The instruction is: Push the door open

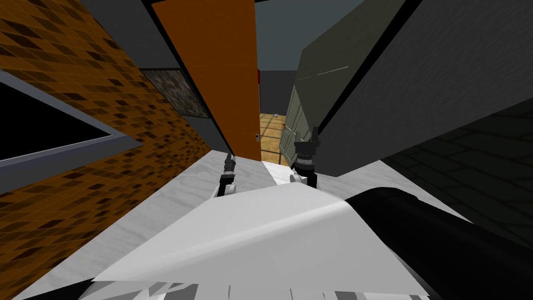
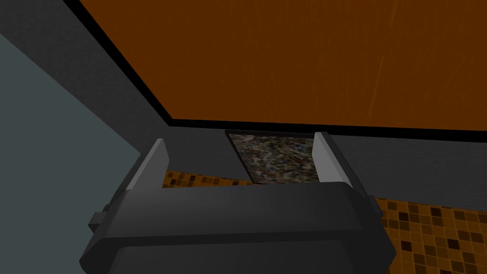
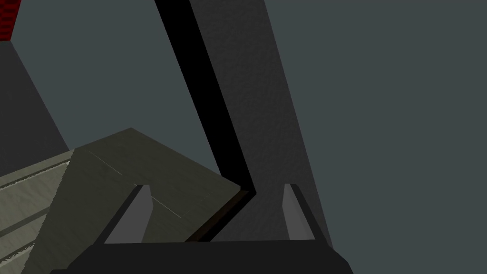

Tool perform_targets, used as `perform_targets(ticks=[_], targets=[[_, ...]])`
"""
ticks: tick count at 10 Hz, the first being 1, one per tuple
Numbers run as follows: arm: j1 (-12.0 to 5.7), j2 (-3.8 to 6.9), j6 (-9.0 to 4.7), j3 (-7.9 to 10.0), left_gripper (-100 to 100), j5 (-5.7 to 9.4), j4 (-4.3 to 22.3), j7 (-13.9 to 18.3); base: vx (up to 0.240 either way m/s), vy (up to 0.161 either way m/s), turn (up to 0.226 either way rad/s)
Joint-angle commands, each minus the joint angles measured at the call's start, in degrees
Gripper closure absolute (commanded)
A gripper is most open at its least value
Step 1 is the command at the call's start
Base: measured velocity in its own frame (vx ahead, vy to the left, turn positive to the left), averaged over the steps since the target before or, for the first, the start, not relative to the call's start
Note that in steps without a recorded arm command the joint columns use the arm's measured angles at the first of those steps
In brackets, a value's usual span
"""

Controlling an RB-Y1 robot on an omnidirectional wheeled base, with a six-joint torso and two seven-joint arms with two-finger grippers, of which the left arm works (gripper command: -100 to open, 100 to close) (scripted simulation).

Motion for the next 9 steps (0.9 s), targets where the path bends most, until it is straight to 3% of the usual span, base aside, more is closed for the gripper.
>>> perform_targets(ticks=[1,9], targets=[[-1.33,0.17,-0.83,0.01,-100,0.24,2.86,0.23,0.094,-0.008,-0.065],[-6.84,0.43,-3.93,-0.41,-100,1.18,15.27,1.09,0.099,-0.002,-0.071]])
